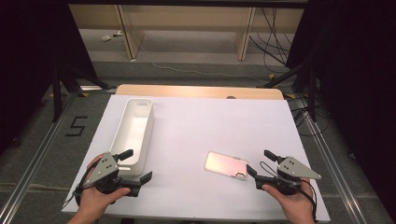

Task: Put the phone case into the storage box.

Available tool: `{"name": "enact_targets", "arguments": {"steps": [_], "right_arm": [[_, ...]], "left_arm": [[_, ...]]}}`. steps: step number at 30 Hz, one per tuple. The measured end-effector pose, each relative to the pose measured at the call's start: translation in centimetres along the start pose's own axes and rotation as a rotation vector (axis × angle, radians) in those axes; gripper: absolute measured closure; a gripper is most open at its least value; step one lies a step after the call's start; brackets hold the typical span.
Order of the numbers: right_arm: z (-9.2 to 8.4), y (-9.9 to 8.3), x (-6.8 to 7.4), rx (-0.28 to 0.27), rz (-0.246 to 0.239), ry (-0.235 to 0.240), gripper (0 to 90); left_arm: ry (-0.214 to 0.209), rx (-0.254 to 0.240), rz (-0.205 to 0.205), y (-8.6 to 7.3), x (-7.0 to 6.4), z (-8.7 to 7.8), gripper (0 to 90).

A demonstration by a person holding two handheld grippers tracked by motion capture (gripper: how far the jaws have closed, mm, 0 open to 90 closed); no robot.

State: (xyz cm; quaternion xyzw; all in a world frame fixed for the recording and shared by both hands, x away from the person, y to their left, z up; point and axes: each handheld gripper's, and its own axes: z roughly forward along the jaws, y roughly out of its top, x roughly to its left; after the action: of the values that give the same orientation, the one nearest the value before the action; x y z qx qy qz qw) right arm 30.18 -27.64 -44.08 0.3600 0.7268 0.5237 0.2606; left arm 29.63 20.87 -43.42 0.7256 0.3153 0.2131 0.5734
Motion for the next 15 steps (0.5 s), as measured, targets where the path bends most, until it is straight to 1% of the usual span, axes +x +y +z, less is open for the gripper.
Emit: {"name": "enact_targets", "arguments": {"steps": [1, 2, 3, 4, 5, 7, 11, 12, 13, 14, 15], "right_arm": [[-0.17, 0.03, -0.14, 0.015, -0.005, -0.003, 17.6], [0.01, -0.08, -0.22, -0.009, -0.006, -0.009, 18.2], [0.14, -0.15, -0.19, -0.022, 0.010, -0.001, 19.4], [0.10, -0.15, -0.25, -0.016, 0.013, 0.001, 19.9], [0.05, -0.12, -0.30, -0.009, 0.012, -0.008, 20.2], [0.00, -0.07, -0.30, 0.001, 0.018, -0.003, 21.0], [0.01, -0.08, -0.23, 0.000, 0.021, -0.006, 23.4], [0.05, -0.11, -0.25, -0.005, 0.015, -0.006, 24.1], [0.12, -0.14, -0.22, -0.023, 0.014, -0.003, 26.5], [-0.15, -0.05, -0.14, -0.007, 0.016, -0.012, 28.9], [-0.14, -0.05, -0.17, -0.014, 0.005, -0.015, 31.5]], "left_arm": [[-0.003, -0.002, 0.011, 0.05, 0.03, 0.04, 0.0], [-0.002, -0.003, 0.010, 0.06, 0.02, 0.05, 0.0], [-0.002, -0.003, 0.010, 0.08, 0.03, 0.07, 0.0], [-0.007, -0.010, 0.010, 0.06, 0.08, 0.16, 0.0], [0.000, -0.001, 0.012, 0.07, 0.06, 0.09, 0.0], [-0.001, -0.002, 0.005, 0.04, 0.02, 0.02, 0.0], [-0.003, -0.006, 0.003, 0.07, -0.06, -0.03, 0.0], [-0.003, -0.007, 0.004, 0.07, -0.09, -0.03, 0.0], [-0.006, -0.009, 0.012, 0.10, -0.10, -0.04, 0.0], [-0.007, -0.009, 0.015, 0.10, -0.11, -0.06, 0.0], [-0.008, -0.008, 0.015, 0.08, -0.12, -0.09, 0.0]]}}
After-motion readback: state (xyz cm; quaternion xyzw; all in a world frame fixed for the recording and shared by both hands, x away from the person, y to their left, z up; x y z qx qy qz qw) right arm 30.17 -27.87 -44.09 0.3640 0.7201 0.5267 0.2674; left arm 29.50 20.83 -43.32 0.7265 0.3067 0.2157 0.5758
